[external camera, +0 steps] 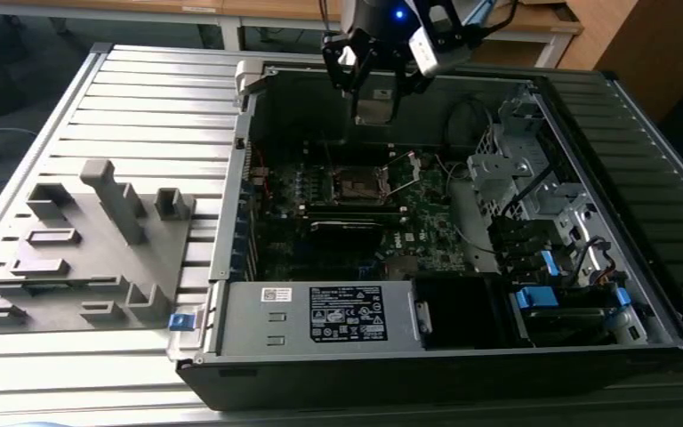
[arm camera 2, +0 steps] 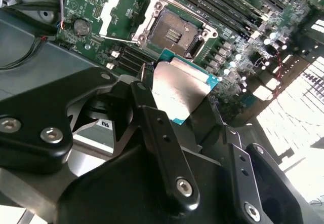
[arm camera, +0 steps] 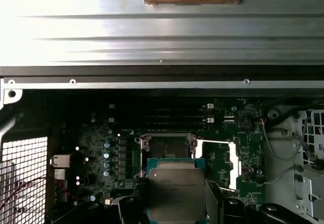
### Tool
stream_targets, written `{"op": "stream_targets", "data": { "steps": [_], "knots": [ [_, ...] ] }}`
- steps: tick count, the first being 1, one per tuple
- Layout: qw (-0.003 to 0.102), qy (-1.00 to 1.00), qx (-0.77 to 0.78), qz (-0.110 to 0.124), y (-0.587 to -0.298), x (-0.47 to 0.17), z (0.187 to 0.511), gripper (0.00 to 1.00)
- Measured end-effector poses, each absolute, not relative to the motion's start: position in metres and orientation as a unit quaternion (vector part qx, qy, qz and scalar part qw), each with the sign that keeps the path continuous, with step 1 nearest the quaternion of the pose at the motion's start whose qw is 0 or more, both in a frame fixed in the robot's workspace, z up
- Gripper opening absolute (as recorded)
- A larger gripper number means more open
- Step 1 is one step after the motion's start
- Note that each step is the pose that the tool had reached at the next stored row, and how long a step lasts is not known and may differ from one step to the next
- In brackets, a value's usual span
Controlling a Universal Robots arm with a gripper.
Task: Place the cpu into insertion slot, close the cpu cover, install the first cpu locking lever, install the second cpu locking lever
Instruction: 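Place the cpu into insertion slot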
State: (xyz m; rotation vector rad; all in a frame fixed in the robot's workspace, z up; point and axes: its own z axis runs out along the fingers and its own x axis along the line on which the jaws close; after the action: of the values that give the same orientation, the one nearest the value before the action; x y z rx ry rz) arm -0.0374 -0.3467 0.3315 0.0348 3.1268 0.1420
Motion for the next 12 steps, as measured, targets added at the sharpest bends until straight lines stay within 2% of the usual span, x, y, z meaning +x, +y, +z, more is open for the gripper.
{"op": "stream_targets", "data": {
  "steps": [12],
  "knots": [
    [0.016,0.999,0.008,0.046,-0.347,-0.038,0.315,0.54]
  ]
}}
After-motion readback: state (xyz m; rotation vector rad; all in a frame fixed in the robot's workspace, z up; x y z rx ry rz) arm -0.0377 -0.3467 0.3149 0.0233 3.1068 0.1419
